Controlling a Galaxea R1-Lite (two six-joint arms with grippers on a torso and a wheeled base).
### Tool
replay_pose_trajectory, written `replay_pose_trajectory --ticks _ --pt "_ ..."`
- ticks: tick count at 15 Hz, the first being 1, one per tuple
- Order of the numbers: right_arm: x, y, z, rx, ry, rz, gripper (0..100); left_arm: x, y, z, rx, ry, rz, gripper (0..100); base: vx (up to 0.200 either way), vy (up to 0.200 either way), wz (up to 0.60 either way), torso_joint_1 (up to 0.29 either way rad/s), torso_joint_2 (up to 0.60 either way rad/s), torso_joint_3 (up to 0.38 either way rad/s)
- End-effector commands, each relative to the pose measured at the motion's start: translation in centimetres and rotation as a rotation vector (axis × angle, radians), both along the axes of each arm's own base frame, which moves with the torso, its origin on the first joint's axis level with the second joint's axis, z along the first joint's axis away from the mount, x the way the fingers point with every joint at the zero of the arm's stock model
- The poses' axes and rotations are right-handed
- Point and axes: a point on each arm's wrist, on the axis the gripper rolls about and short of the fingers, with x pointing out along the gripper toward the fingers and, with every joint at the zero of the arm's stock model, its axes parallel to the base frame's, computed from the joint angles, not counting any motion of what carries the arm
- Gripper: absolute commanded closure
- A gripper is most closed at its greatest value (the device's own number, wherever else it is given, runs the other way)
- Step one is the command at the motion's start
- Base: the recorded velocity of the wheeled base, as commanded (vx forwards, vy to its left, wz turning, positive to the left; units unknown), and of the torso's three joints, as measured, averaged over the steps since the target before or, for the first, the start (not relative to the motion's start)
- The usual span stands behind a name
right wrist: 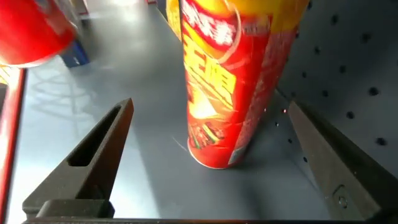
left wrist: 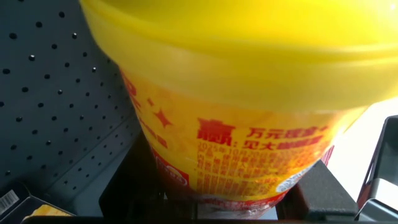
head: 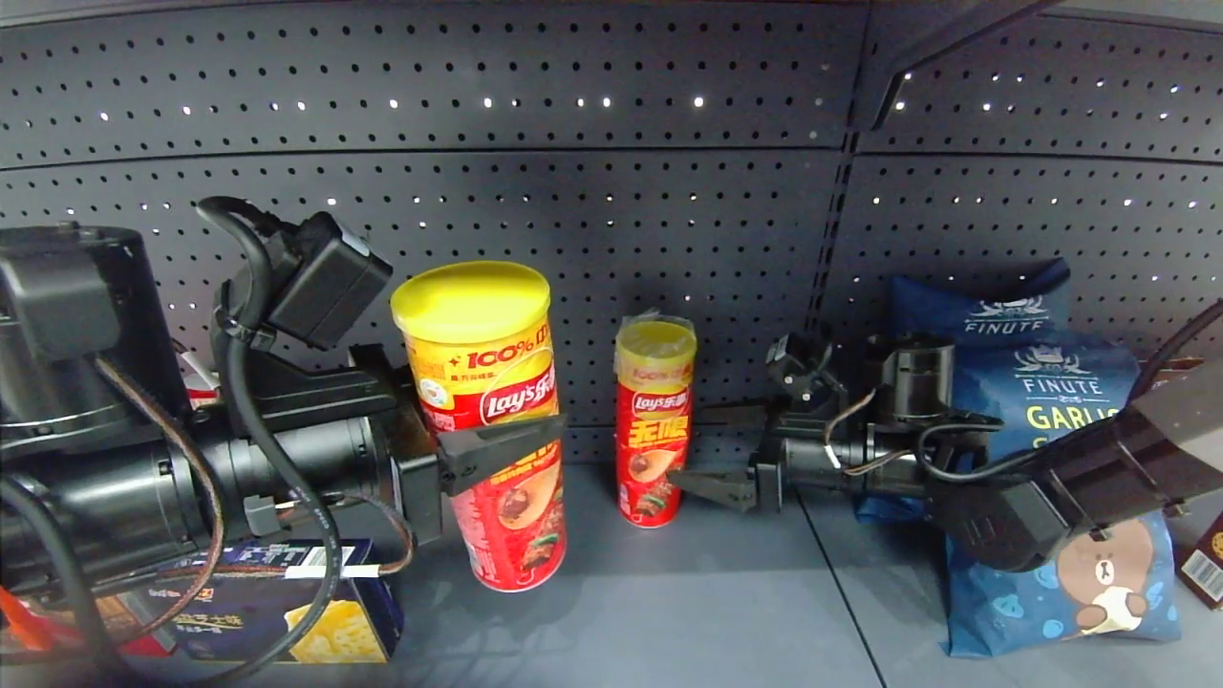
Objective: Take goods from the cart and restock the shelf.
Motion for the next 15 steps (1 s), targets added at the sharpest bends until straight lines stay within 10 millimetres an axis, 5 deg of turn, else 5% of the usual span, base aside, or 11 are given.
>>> replay_pose_trajectory --ticks 1,14,15 --pt "1.0 0.9 -1.5 -0.012 0.023 0.011 0 0.0 0.0 0.0 0.0 0.0 0.001 100 0.0 0.0 0.0 0.0 0.0 0.0" --pt "3.8 4.2 -4.3 -0.011 0.033 0.046 0 0.1 0.3 -0.3 0.004 0.008 0.011 100 0.0 0.0 0.0 0.0 0.0 0.0" --pt "3.5 4.5 -4.3 -0.014 0.034 0.043 100 0.0 0.3 -0.3 0.005 0.008 0.01 100 0.0 0.0 0.0 0.0 0.0 0.0"
